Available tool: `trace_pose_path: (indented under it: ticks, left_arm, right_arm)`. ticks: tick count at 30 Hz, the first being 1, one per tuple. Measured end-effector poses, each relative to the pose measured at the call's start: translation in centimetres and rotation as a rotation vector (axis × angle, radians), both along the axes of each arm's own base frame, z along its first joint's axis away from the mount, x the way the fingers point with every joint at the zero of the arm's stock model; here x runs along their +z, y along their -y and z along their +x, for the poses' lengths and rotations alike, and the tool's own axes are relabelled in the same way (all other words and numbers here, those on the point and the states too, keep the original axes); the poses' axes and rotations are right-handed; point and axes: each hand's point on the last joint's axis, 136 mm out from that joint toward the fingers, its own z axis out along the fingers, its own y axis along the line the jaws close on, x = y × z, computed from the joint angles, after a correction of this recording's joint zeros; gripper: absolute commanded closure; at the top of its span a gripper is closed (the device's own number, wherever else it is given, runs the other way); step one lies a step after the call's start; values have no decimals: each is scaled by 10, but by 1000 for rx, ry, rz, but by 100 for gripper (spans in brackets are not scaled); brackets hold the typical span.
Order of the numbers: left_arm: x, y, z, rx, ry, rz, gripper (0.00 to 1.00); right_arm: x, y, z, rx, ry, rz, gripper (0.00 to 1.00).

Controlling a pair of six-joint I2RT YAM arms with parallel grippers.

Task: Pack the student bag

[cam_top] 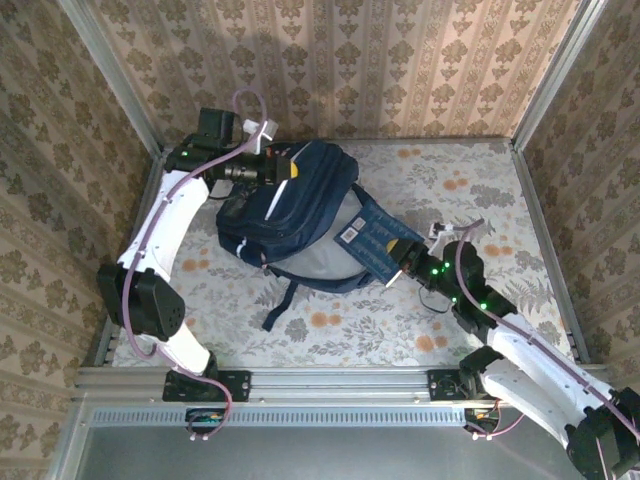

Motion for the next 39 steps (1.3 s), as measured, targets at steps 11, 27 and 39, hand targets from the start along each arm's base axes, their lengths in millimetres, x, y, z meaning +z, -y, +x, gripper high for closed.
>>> trace_pose_path:
  ticks: [11, 27, 39]
  left_arm:
    - [10, 7, 0, -27, -22, -75, 100]
    - [23, 15, 0, -56, -39, -166, 100]
    - [21, 14, 6, -37, -51, -186, 100]
  right_arm:
    - [28, -54, 36, 67, 9, 84, 100]
    - [-43, -167, 137, 114, -114, 25, 91]
    - [-30, -222, 174, 181, -9, 60, 20]
